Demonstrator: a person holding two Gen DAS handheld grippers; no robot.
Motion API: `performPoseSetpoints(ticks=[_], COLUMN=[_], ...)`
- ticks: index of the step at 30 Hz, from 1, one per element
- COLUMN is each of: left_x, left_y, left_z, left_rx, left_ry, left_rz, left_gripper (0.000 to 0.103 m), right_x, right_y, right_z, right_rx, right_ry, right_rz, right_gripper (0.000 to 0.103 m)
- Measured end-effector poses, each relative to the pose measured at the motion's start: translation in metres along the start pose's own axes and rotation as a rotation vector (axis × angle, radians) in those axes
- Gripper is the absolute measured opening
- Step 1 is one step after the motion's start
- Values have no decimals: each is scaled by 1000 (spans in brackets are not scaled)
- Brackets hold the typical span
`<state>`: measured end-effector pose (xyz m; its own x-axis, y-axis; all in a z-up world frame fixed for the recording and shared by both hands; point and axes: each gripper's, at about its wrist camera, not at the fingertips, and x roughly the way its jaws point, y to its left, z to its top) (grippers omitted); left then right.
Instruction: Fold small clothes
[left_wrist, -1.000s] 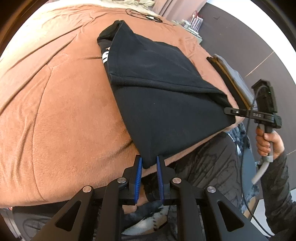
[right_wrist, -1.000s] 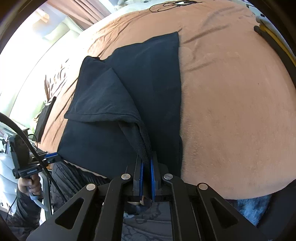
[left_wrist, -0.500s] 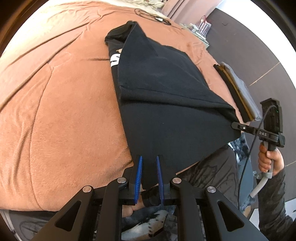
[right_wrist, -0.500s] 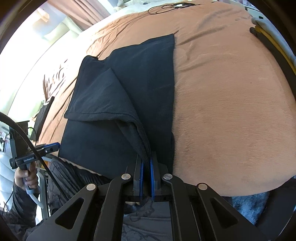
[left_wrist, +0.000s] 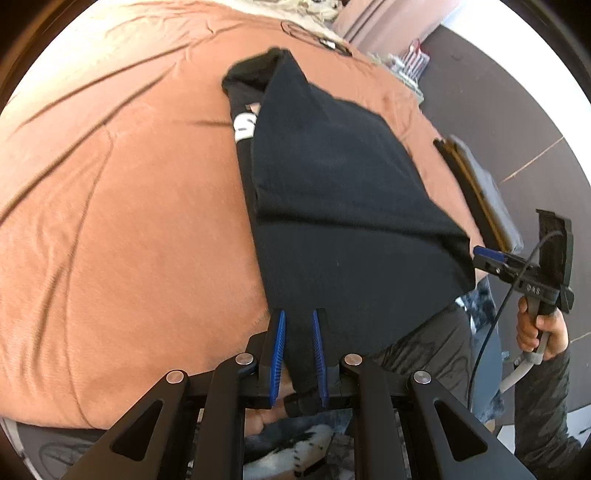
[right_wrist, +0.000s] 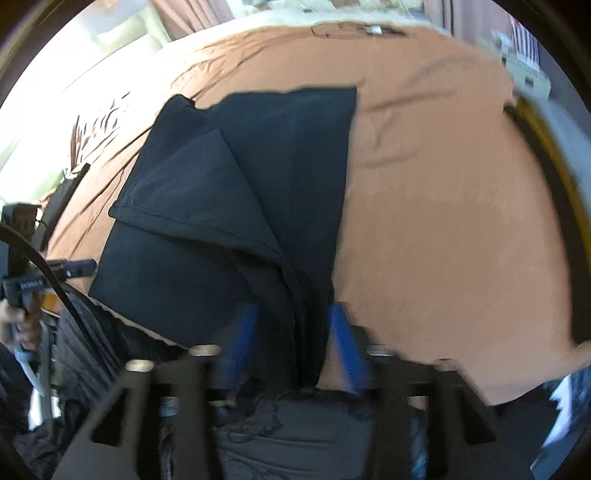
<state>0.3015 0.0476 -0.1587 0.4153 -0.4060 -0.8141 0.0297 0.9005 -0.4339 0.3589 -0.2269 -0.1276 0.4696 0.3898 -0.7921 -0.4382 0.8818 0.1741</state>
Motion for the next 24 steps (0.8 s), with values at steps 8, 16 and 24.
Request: performPoseSetpoints(ticks=[8, 16, 24], left_x=[-12, -30, -49], left_y=[19, 47, 81], left_z=[4, 3, 0], left_rx=[-58, -116, -176], left_ry=[-39, -85, -128], left_rz=[-22, -31, -32], left_gripper=[16, 16, 16], right_x=[-10, 16, 45], right_y=[56, 118, 169], right_z=[20, 42, 59], right_rx=[-169, -311, -425], right_ry=[-56, -28, -1], right_rz=[-45, -18, -4], right_gripper=[58, 58, 58])
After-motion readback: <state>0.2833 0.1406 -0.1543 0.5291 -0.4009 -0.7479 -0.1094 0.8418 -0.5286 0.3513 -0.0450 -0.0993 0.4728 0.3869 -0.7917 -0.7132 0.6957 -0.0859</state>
